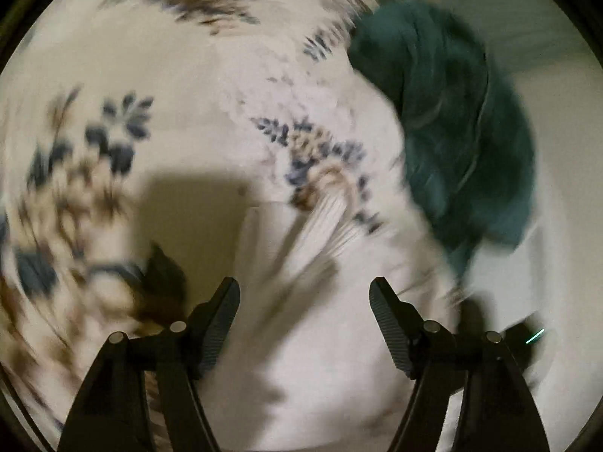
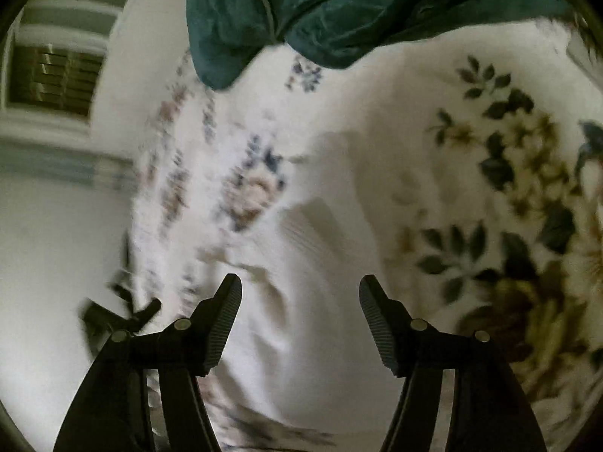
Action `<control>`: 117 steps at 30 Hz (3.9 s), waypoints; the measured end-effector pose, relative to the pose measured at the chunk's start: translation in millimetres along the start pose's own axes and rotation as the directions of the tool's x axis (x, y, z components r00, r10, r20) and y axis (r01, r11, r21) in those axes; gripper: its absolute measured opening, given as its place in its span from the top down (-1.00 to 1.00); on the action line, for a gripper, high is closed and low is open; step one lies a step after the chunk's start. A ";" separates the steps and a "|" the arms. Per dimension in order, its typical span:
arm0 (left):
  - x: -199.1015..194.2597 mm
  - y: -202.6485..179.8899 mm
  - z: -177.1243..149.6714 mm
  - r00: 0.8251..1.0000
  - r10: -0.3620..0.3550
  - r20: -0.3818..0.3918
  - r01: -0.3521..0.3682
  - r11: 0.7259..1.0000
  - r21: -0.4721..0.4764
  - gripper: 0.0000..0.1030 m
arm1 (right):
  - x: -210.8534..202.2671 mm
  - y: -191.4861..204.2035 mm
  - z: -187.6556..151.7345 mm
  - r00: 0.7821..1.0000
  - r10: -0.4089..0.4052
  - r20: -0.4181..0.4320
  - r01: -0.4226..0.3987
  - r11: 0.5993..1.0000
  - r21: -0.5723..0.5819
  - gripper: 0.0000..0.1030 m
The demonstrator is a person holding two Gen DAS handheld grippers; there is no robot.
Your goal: Fold small clothes
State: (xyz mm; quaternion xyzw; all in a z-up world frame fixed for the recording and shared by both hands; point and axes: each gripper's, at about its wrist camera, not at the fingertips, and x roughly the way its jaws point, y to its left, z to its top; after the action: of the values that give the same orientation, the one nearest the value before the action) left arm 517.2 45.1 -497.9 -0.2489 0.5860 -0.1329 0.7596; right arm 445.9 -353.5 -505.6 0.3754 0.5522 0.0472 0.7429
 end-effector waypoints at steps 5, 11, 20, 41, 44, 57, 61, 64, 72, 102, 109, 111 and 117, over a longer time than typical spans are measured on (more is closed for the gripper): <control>44.2 -40.6 -0.3 0.988 0.155 0.000 -0.147 0.939 0.311 -0.10 | 28.3 9.9 -5.0 0.992 -0.126 -0.023 0.121 0.982 -0.146 -0.18; 42.8 -42.4 2.2 0.987 0.152 0.052 -0.161 0.918 0.363 0.87 | 45.0 23.0 -1.7 0.974 -0.224 0.042 0.228 0.947 -0.226 0.92; 37.9 0.7 38.4 0.995 0.095 0.027 -0.098 0.986 0.134 0.88 | 11.3 21.7 24.0 0.950 -0.250 0.187 0.275 0.954 -0.122 0.95; 67.5 16.0 19.8 0.990 -0.008 -0.142 0.021 0.996 0.089 0.67 | 70.0 -29.6 28.7 0.990 -0.021 -0.138 0.034 0.995 0.092 -0.02; 57.9 6.4 21.2 0.997 0.002 -0.080 0.011 0.987 0.159 0.77 | 72.6 -21.3 28.1 0.997 0.017 -0.074 -0.011 0.997 0.075 0.95; 72.6 54.6 43.6 0.985 -0.096 -0.146 0.088 0.995 -0.055 0.63 | 98.6 1.0 56.3 0.972 -0.228 -0.054 0.227 0.974 -0.027 0.89; 43.2 60.5 40.9 0.977 -0.187 -0.102 0.181 0.981 -0.070 -0.40 | 87.3 6.8 55.4 0.986 -0.125 -0.112 0.122 0.992 -0.033 0.06; 37.7 74.2 28.5 0.966 -0.239 -0.100 0.228 0.967 -0.113 -0.48 | 73.5 -3.8 49.2 0.990 -0.067 -0.120 0.063 0.997 -0.039 -0.32; 93.6 70.9 -9.5 0.915 -0.308 -0.262 0.272 0.948 -0.163 -0.48 | 115.9 -49.6 6.8 0.941 0.157 -0.299 -0.148 0.988 0.052 -0.65; -22.7 37.7 112.3 0.975 -0.220 0.039 0.222 0.973 -0.064 0.40 | 158.7 141.0 58.6 0.940 0.229 -0.254 -0.271 0.952 -0.143 0.32; -23.9 94.7 212.7 0.983 -0.165 0.076 0.168 0.984 -0.049 0.39 | 241.2 228.5 109.9 0.948 0.227 -0.223 -0.269 0.946 -0.183 0.32; -12.1 114.0 236.2 0.987 -0.147 0.067 0.151 0.987 -0.048 0.34 | 267.3 246.0 127.5 0.951 0.220 -0.218 -0.262 0.947 -0.186 0.32; 34.9 150.1 261.2 0.996 -0.082 -0.023 0.080 0.995 -0.059 0.25 | 327.7 254.1 147.9 0.967 0.089 -0.238 -0.134 0.975 -0.180 0.13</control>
State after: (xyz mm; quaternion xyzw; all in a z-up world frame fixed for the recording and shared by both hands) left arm 763.2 212.1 -557.3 -0.2927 0.5888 -0.1498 0.7384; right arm 786.4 -88.1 -591.8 0.3235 0.6048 0.1857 0.7037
